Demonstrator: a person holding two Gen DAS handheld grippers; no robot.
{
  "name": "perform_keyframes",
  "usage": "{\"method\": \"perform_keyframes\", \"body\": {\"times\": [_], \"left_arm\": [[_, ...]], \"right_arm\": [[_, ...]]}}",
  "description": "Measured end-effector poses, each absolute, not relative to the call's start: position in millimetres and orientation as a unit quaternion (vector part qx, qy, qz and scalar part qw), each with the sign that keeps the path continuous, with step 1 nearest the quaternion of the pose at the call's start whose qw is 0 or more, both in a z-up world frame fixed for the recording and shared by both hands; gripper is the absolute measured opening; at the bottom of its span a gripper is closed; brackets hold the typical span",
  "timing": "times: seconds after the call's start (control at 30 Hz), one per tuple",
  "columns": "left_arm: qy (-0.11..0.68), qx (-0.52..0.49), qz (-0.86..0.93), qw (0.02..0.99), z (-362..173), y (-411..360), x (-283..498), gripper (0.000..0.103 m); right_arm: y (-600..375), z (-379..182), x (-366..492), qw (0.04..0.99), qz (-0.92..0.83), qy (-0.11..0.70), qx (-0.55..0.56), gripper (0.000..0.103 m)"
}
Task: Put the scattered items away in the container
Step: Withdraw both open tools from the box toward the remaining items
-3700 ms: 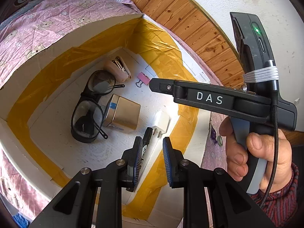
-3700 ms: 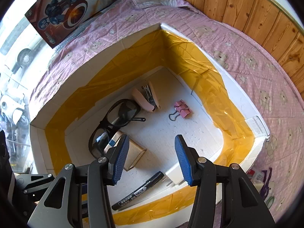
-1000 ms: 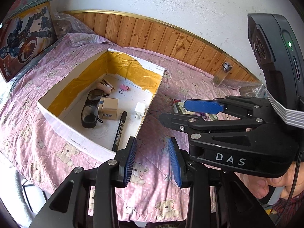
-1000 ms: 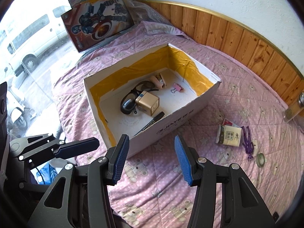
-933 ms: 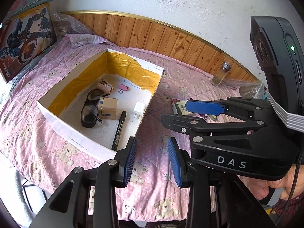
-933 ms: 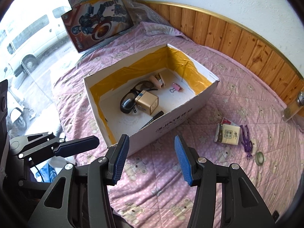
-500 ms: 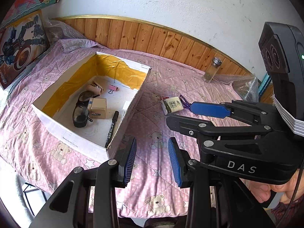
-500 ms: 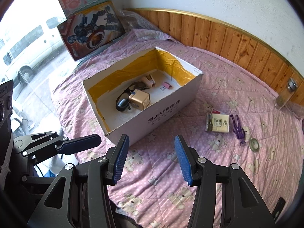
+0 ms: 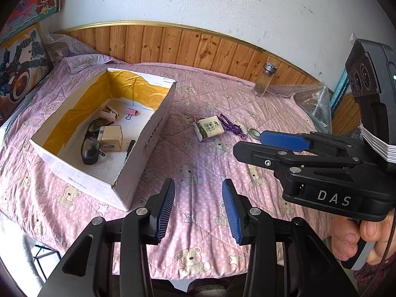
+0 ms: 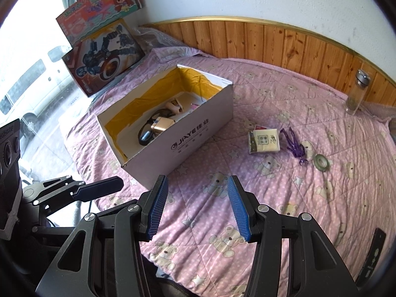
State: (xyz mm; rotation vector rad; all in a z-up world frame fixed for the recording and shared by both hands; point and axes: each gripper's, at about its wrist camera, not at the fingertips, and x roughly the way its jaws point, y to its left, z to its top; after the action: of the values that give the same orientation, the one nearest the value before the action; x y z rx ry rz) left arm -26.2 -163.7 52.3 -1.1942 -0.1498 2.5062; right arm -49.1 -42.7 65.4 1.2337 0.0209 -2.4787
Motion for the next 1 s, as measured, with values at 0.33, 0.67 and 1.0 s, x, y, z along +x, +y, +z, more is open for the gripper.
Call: {"method": "perform_keyframes", "body": {"times": [0.33,0.67,1.0], "left_arm": [[-0.031,-0.43,0.882,0.188,48.0,-136.2,-29.4,0.051],[-0.022,-0.438,0.878,0.193,43.2,-114.1,-45.1,0.053],[-0.017,-0.452,0.868,0.206,30.8,-88.5,-78.5,0.054]], "right_arm": [[-5.1,47.9,-45.8,0.163,-0.88,-0.019,0.446,0.054],[30.2,30.0,-55.4,0.145,-0.876,-0.047,0.457,0.053],[78.7,3.0,-76.1,0.111,-0.871,-0.099,0.469,0.053]]}}
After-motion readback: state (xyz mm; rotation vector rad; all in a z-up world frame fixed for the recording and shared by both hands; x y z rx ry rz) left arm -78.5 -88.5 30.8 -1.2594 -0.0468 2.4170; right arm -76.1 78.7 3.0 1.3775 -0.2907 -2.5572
